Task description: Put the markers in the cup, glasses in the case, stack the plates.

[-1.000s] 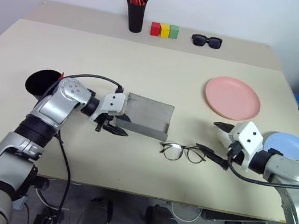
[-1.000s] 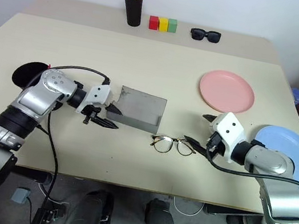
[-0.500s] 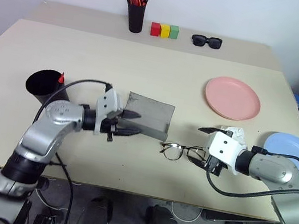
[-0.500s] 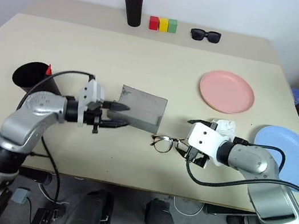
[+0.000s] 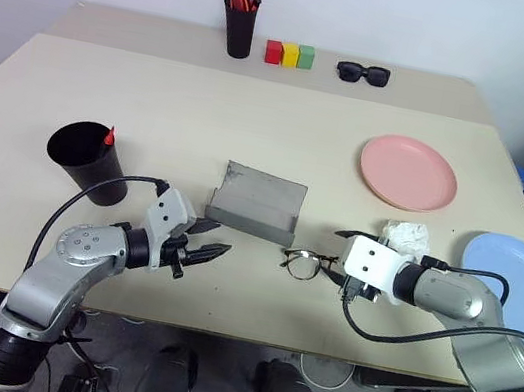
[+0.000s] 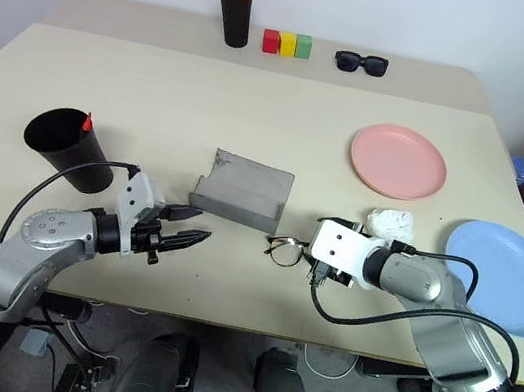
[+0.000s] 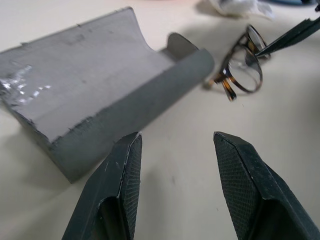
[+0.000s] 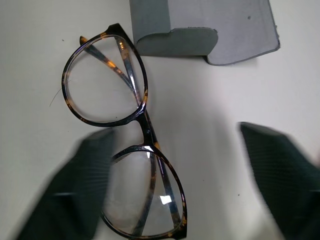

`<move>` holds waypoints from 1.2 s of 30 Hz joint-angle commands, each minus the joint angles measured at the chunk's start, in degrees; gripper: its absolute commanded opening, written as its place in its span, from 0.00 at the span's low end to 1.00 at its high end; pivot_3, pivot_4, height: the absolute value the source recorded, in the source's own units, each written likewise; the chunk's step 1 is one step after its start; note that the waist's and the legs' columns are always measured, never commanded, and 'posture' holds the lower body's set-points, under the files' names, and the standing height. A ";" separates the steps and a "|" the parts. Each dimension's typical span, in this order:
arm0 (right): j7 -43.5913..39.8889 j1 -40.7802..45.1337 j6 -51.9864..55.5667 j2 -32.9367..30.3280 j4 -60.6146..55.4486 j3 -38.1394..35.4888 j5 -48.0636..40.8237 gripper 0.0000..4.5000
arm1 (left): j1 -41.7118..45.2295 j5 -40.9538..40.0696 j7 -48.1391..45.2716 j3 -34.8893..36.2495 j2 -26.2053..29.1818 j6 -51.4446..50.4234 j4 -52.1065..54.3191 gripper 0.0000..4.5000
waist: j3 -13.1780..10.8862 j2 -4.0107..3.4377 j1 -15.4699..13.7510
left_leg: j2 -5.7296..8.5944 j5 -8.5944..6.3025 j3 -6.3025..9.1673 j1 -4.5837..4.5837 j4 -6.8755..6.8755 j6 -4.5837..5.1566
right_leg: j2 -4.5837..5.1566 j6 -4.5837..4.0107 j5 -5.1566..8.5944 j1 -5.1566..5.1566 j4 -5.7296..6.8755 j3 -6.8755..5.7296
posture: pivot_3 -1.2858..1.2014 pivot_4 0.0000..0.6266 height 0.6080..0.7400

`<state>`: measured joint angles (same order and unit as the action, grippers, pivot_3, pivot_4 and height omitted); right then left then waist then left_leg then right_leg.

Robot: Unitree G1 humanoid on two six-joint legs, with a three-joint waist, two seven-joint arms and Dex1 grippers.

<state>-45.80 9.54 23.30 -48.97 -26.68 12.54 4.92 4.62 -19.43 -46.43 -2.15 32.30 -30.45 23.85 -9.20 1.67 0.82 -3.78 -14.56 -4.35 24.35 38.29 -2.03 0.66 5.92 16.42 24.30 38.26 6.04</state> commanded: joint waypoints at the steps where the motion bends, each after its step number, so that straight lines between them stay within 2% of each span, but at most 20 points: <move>1: -0.09 0.16 -1.81 -0.21 -0.36 -0.17 1.55 0.38 | -0.84 -1.30 0.92 1.10 -0.15 0.83 2.44 0.52 | 0.00 0.00 0.00 | 0.00 0.00 0.00 0.00 0.00 0.00 | 0.00 0.00 0.00 0.00 0.00 0.00 | 0.52 0.24 0.89; 4: -0.25 -0.14 -2.46 -0.42 -0.03 0.07 2.51 0.04 | -1.53 -1.90 1.30 1.25 -0.28 1.09 2.56 0.52 | 0.00 0.00 0.00 | 0.00 0.00 0.00 0.00 0.00 0.00 | 0.00 -0.01 0.00 0.00 0.00 0.00 | 0.52 0.24 0.89; 5: -0.31 -0.22 -2.64 -0.40 0.06 0.09 2.80 0.02 | -1.74 -2.07 1.42 1.31 -0.30 1.15 2.51 0.52 | 0.02 0.02 0.00 | 0.00 0.00 0.00 0.00 0.00 0.00 | 0.00 -0.01 0.00 0.00 0.00 0.00 | 0.52 0.24 0.89; 16: -1.24 -0.56 -2.47 -0.26 -1.03 -1.59 3.12 0.02 | -3.43 -1.44 5.14 2.15 -2.22 3.52 0.74 0.52 | 0.05 0.07 -0.01 | 0.00 0.00 0.00 -0.03 0.00 0.00 | 0.00 -0.02 0.00 -0.02 0.00 0.00 | 0.52 0.24 0.89; 20: -5.16 1.39 1.11 -0.45 -4.28 -6.60 -4.25 0.02 | -4.65 0.14 7.58 3.31 -2.84 6.04 -1.00 0.52 | 0.04 0.07 -0.01 | 0.00 0.00 -0.01 -0.03 0.00 0.00 | 0.01 -0.01 0.00 -0.02 0.00 0.00 | 0.52 0.24 0.89; 24: -6.65 5.02 2.75 -0.53 -4.73 -8.79 -7.73 0.02 | -5.45 0.52 8.72 4.04 -3.41 8.25 -1.78 0.52 | 0.04 0.06 0.14 | -0.01 0.00 0.00 -0.05 0.00 0.00 | 0.00 -0.02 -0.01 -0.02 0.00 0.00 | 0.52 0.24 0.89; 28: -7.08 17.11 0.93 3.57 -0.63 -4.49 -7.95 0.02 | -6.60 -0.58 9.64 5.11 -3.67 7.49 -1.78 0.52 | 0.02 0.03 0.49 | -0.03 0.00 -0.04 -0.07 -0.02 0.00 | 0.01 -0.04 -0.02 -0.01 0.00 0.01 | 0.52 0.24 0.89; 31: -7.51 23.82 -4.41 7.59 6.49 1.47 -4.57 0.02 | -7.71 -0.89 10.10 5.39 -3.70 7.20 -1.00 0.52 | 0.03 0.04 0.45 | -0.04 0.00 -0.04 -0.11 -0.04 0.00 | -0.01 -0.05 -0.02 -0.02 0.00 0.00 | 0.52 0.24 0.89; 36: -5.71 33.63 -12.47 17.77 22.60 9.28 0.19 0.02 | -10.54 -0.34 10.74 6.06 -3.25 7.80 0.45 0.52 | 0.02 0.03 0.35 | -0.03 0.00 -0.11 -0.08 -0.05 0.00 | 0.03 -0.05 -0.03 0.02 0.00 0.01 | 0.52 0.24 0.89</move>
<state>-52.77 40.50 14.18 -32.52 -7.15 20.92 3.35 -5.61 -19.66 -35.99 2.96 28.71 -23.45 21.65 -9.18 1.70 1.17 -3.82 -14.56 -4.48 24.27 38.24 -2.03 0.69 5.90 16.37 24.33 38.26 6.05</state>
